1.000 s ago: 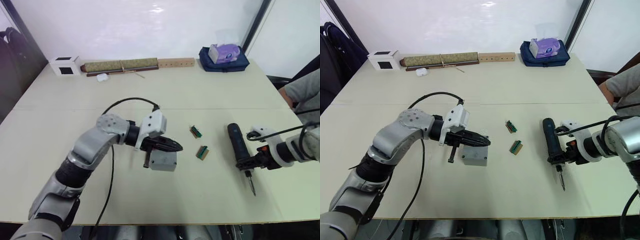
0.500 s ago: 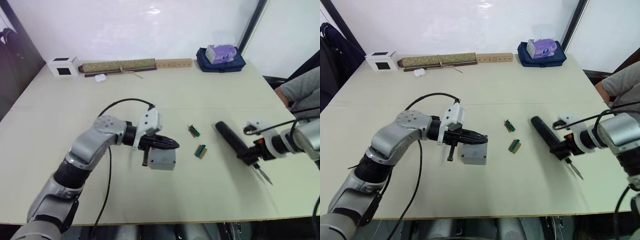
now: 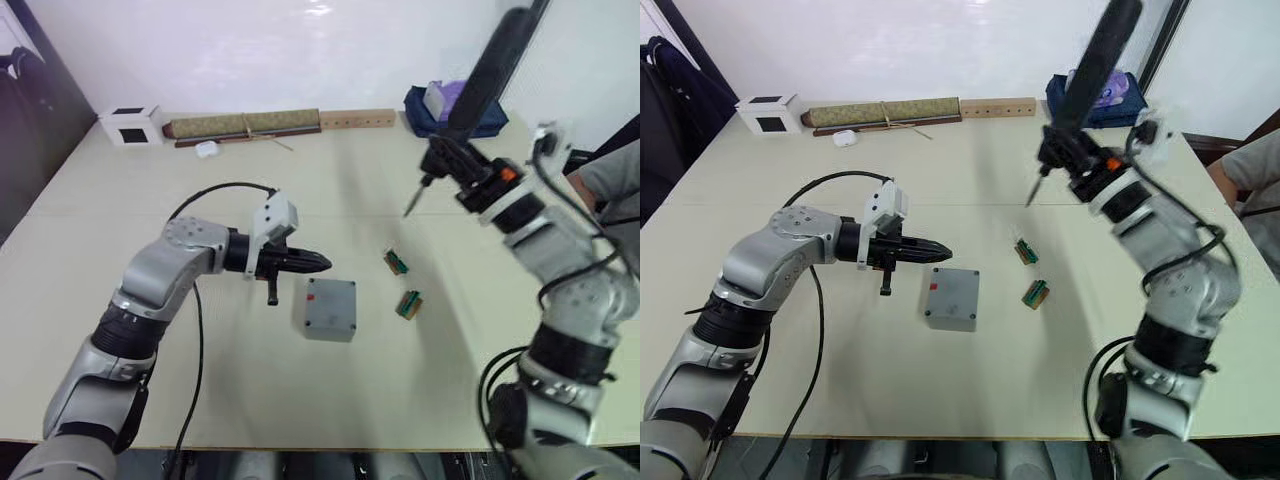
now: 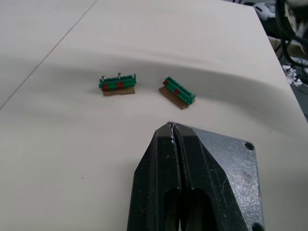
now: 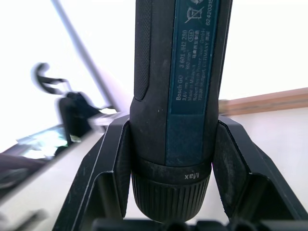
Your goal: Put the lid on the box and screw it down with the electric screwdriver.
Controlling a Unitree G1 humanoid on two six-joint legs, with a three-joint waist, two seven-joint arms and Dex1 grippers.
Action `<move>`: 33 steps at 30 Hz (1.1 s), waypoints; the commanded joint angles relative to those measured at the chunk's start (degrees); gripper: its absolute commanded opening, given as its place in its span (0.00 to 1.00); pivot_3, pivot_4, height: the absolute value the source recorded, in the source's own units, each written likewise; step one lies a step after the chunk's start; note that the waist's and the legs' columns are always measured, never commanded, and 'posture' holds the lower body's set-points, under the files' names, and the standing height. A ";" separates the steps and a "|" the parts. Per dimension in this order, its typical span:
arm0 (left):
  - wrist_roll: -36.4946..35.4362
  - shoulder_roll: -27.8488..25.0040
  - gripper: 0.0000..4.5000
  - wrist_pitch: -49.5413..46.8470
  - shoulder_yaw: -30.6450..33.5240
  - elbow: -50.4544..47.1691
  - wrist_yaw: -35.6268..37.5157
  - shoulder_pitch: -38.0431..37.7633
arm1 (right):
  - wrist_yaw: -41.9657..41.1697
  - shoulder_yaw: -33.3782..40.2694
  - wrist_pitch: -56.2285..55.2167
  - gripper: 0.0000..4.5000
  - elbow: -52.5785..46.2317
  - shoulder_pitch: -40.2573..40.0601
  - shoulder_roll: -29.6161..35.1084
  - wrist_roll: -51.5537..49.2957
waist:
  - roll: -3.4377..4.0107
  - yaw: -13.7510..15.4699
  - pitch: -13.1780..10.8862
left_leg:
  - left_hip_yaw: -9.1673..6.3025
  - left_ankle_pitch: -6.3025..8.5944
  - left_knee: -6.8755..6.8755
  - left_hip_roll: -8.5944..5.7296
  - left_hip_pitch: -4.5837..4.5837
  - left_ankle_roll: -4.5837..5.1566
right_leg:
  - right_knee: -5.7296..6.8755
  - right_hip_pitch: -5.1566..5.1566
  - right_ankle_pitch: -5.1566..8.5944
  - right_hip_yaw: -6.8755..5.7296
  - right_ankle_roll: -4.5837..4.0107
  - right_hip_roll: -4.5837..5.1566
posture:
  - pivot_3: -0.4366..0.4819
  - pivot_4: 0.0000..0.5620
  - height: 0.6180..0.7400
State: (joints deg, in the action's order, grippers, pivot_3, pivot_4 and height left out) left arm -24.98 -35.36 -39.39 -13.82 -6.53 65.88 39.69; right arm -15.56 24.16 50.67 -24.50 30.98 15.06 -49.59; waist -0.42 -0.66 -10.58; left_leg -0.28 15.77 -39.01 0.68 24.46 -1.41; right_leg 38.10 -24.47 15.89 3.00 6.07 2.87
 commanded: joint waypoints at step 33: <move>10.76 0.32 0.00 7.00 -7.34 2.32 0.78 -3.50 | -4.84 -26.62 -22.13 0.39 -8.69 -17.15 -0.79 18.72 | 0.00 -0.28 0.04 | -0.04 0.01 -0.04 -0.01 -0.15 0.01 | 0.02 0.12 0.00 -0.01 0.00 -0.23 | 0.48 0.27 1.00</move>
State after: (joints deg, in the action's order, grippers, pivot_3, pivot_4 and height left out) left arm -15.54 -34.25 -31.08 -19.76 -4.68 66.28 37.50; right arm -19.81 -2.19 31.65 -32.01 13.52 14.68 -31.84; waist -0.43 -0.94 -10.54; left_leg -0.32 15.78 -39.05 0.67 24.31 -1.40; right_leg 38.12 -24.35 15.89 2.99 6.08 2.63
